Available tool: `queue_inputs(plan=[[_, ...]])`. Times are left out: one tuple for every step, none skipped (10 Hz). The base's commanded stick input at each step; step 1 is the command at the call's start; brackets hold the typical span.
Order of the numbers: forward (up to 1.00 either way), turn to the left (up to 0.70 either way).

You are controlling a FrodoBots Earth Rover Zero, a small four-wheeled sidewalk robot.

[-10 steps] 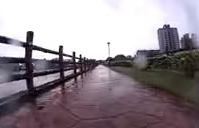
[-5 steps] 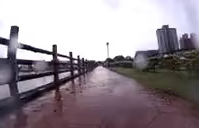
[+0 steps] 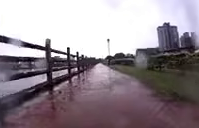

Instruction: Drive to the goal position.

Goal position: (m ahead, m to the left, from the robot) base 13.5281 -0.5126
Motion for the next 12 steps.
queue_inputs(plan=[[1.0,0.0],[1.0,0.02],[1.0,0.06],[1.0,0.15],[1.0,0.0],[1.0,0.0],[1.0,0.0],[1.0,0.0],[1.0,0.0],[1.0,0.0],[1.0,0.0],[1.0,0.0]])
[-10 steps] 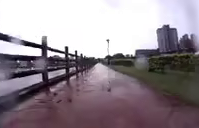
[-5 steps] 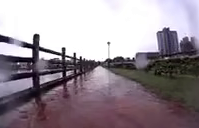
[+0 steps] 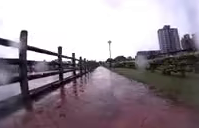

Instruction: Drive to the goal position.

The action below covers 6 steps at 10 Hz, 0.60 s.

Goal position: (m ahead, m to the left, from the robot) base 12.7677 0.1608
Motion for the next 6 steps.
queue_inputs(plan=[[1.0,0.0],[1.0,0.0],[1.0,0.0],[1.0,0.0],[1.0,0.0],[1.0,0.0]])
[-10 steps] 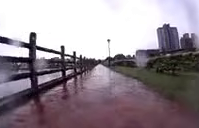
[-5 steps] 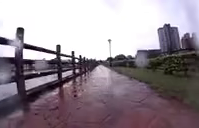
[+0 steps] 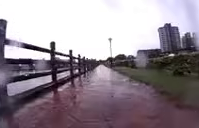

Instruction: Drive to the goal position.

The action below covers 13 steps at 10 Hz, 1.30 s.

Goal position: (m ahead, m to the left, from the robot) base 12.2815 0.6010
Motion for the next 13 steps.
queue_inputs(plan=[[1.0,0.0],[1.0,0.0],[1.0,0.0],[1.0,0.0],[1.0,0.0],[1.0,0.0],[1.0,0.0],[1.0,-0.02],[1.0,-0.12],[1.0,-0.26],[1.0,-0.2],[1.0,-0.02],[1.0,0.0]])
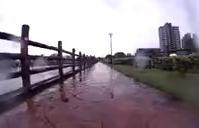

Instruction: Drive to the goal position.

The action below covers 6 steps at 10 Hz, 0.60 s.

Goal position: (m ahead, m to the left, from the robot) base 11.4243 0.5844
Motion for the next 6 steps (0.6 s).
queue_inputs(plan=[[1.0,0.0],[1.0,0.0],[1.0,0.0],[1.0,0.0],[1.0,0.0],[1.0,0.0]])
